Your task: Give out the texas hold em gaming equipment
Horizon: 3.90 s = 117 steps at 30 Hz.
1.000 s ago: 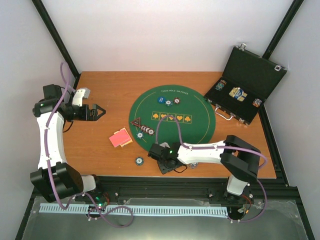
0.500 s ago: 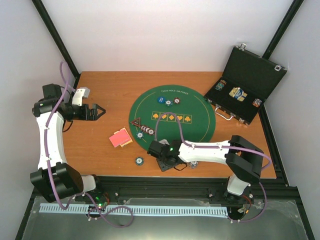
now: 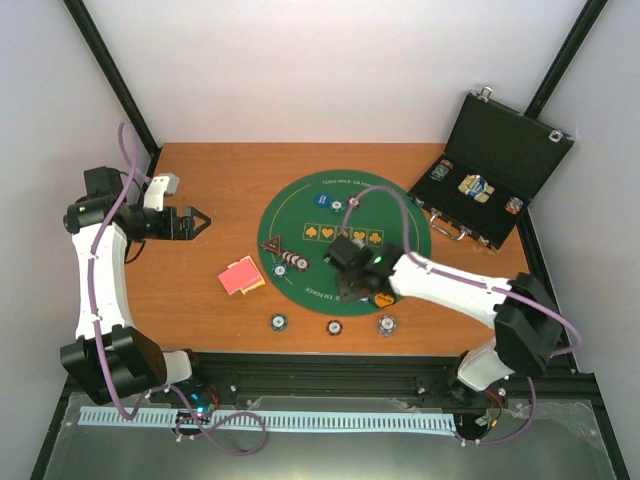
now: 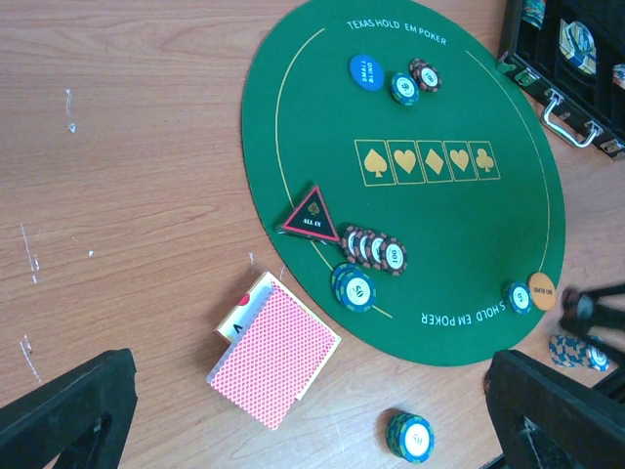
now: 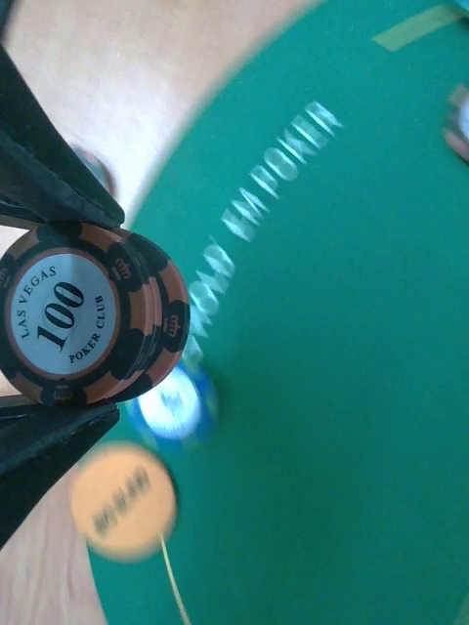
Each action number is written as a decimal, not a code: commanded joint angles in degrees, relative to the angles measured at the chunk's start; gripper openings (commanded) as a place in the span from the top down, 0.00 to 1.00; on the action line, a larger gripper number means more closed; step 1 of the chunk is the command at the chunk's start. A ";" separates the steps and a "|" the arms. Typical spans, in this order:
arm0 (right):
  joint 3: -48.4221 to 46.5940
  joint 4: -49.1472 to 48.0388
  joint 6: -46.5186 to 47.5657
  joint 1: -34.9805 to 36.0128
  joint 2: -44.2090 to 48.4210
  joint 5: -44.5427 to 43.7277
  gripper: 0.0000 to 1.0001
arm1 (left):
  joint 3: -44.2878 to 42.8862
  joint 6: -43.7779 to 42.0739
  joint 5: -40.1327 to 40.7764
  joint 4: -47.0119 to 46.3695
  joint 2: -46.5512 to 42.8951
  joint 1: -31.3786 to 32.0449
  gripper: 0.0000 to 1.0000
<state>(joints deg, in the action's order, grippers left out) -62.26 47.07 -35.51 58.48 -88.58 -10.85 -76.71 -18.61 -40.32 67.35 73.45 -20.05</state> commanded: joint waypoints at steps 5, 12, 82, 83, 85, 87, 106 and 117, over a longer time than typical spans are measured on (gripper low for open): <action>1.58 -0.28 8.00 -15.86 4.54 0.72 0.61 | -2.63 0.92 -1.15 0.68 0.20 -0.51 0.00; 3.29 -4.68 9.65 -20.78 0.48 3.39 0.61 | -3.11 1.03 -1.00 0.68 0.73 -0.51 0.00; 18.79 3.78 -14.26 -4.43 13.81 2.24 0.19 | -3.66 1.39 -1.92 0.94 0.47 -0.51 0.00; 19.09 3.40 -14.12 -4.43 13.78 2.35 0.20 | -3.77 1.38 -1.88 0.94 0.54 -0.50 0.00; 19.43 2.85 -13.99 -4.43 13.67 2.58 0.23 | -3.97 1.47 -1.93 0.94 0.53 -0.51 0.00; 19.59 2.48 -13.91 -4.43 13.41 2.65 0.26 | -4.09 1.47 -1.93 1.03 0.55 -0.50 0.00; 19.89 1.71 -12.83 -4.43 11.92 1.95 0.45 | -4.86 1.21 -1.85 1.59 0.33 -0.47 0.00; 18.94 3.63 -12.53 -4.43 13.78 0.74 0.65 | -5.56 0.78 -1.88 2.10 0.55 -0.50 0.00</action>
<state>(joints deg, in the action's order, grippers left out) -42.72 49.41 -47.81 53.49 -76.31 -8.45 -79.90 -17.58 -41.71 68.16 74.74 -20.05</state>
